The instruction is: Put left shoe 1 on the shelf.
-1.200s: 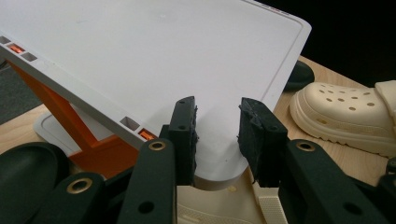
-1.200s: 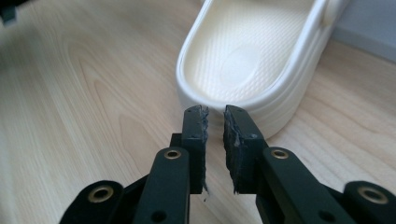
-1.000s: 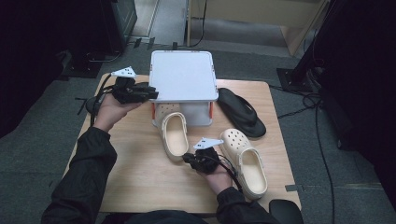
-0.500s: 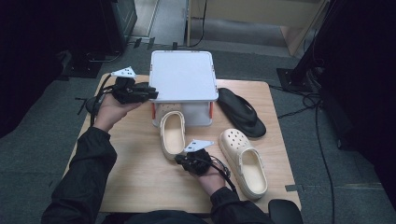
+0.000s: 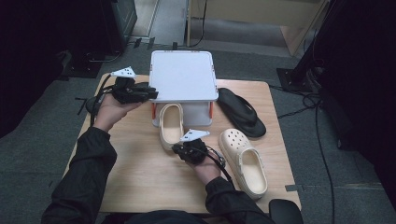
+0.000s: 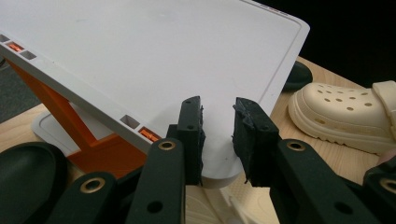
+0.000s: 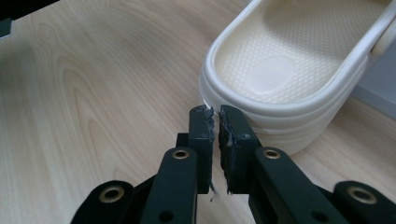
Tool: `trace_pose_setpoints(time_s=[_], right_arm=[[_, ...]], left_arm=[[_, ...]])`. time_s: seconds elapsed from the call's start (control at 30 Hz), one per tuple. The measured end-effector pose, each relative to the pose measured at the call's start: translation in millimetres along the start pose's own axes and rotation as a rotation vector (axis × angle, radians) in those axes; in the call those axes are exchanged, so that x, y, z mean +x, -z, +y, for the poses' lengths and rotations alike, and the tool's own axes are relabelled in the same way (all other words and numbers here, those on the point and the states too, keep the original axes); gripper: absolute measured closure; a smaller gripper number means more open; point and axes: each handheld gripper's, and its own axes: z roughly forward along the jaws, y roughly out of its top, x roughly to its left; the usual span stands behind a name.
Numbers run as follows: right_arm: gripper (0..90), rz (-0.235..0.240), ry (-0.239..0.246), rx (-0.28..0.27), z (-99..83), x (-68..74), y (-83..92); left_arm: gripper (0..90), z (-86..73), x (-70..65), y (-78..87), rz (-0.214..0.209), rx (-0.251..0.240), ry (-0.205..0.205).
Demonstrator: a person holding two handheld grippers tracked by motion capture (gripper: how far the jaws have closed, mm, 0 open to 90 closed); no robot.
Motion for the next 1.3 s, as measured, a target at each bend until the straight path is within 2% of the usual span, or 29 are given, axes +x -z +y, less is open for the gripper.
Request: trace_pose_setpoints(time_s=[0.43,0.67,0.97,1.0,1.03,1.3], right_arm=[[84.7,-0.013,-0.009,-0.003,16.5,-8.8,-20.8],[84.9,-0.028,-0.039,-0.005,27.8,-21.5,-30.8],[85.3,-0.042,-0.044,-0.001,39.4,-28.0,-43.5],[84.2,-0.033,-0.04,-0.012,40.6,-29.9,-44.6],[83.6,-0.043,-0.053,-0.007,44.4,-32.0,-47.6],[82.2,-0.032,-0.098,-0.015,53.2,-43.7,-57.7]], left_arm=[[75.8,0.4,-0.4,0.6,0.005,0.006,-0.001],[76.5,0.3,0.5,0.9,-0.001,0.007,0.005],[76.5,0.2,0.8,0.9,-0.004,0.005,0.011],[76.5,0.1,0.9,1.0,-0.005,0.005,0.011],[76.5,0.1,1.0,1.0,-0.005,0.005,0.014],[76.5,0.0,1.4,1.0,-0.007,0.004,0.018]])
